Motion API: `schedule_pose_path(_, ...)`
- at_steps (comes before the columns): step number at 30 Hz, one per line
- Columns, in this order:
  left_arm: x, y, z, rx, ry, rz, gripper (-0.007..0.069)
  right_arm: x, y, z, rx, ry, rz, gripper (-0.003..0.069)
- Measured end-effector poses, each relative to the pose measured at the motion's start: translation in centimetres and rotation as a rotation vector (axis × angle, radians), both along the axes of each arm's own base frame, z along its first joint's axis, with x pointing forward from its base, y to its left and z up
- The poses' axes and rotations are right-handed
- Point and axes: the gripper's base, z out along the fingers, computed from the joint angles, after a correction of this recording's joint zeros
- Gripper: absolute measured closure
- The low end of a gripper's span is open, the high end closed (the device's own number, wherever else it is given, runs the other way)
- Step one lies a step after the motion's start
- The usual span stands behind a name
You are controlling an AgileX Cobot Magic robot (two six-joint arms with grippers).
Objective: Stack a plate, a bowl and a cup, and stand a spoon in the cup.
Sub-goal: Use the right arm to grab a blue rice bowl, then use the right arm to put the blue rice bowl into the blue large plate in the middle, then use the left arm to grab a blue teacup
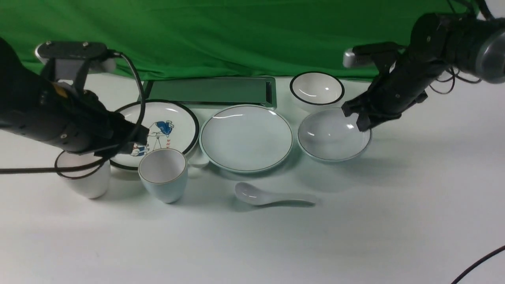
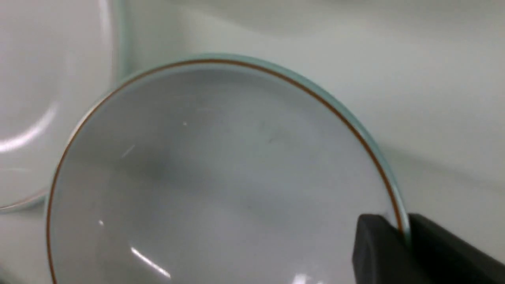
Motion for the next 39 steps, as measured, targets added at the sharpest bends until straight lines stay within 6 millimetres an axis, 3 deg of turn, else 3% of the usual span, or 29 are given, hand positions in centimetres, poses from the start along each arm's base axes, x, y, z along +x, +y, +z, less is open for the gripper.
schedule_pose_path(2,0.4,-0.1,-0.1,-0.012,-0.018,0.008,0.0508,-0.2,2.9,2.2,0.046,-0.052,0.076,0.0585)
schedule_pose_path(5,0.8,-0.1,-0.6,-0.015,-0.015,0.013,0.0503,-0.4,6.2,3.5,0.091,-0.138,0.136,0.0585)
schedule_pose_path(7,1.2,-0.2,-1.1,-0.013,-0.005,0.015,0.0496,-0.2,8.1,3.3,0.115,-0.189,0.161,0.0585)
schedule_pose_path(10,1.7,-0.2,-2.0,-0.009,0.022,0.016,0.0479,0.4,10.1,1.5,0.122,-0.207,0.182,0.0585)
schedule_pose_path(11,1.8,-0.2,-2.1,-0.008,0.025,0.016,0.0477,0.4,10.2,1.5,0.124,-0.211,0.184,0.0585)
schedule_pose_path(17,3.0,-0.4,-4.6,-0.002,0.092,0.022,0.0403,1.8,11.6,-3.4,0.091,-0.154,0.191,0.0585)
schedule_pose_path(20,3.6,-0.5,-5.3,-0.002,0.095,0.026,0.037,1.9,11.6,-3.7,0.098,-0.153,0.177,0.0572)
schedule_pose_path(24,4.5,-0.6,-6.2,0.002,0.118,0.027,0.0349,2.0,11.6,-3.4,0.101,-0.16,0.174,0.0489)
schedule_pose_path(26,5.2,-0.7,-6.6,0.003,0.122,0.028,0.0353,1.9,11.5,-3.1,0.101,-0.158,0.176,0.0414)
schedule_pose_path(29,6.6,-0.9,-7.7,0.006,0.142,0.028,0.0427,1.2,11.1,-0.6,0.083,-0.173,0.193,0.0307)
schedule_pose_path(30,6.7,-0.9,-7.6,0.006,0.14,0.028,0.0427,1.1,11.1,-0.4,0.084,-0.175,0.193,0.0307)
schedule_pose_path(35,8.1,-1.2,-7.8,0.013,0.177,0.011,0.0624,-1.6,8.8,8.1,-0.008,-0.292,0.221,0.0366)
schedule_pose_path(37,8.2,-1.3,-7.0,0.016,0.188,-0.005,0.0634,-2.7,8.1,10.5,-0.014,-0.324,0.218,0.0381)
schedule_pose_path(38,8.3,-1.3,-6.7,0.015,0.182,-0.006,0.0634,-2.8,8.0,10.8,-0.015,-0.328,0.218,0.0382)
schedule_pose_path(39,8.5,-1.5,-5.1,-0.002,0.172,-0.016,0.0634,-4.2,7.2,13.6,-0.007,-0.382,0.217,0.0389)
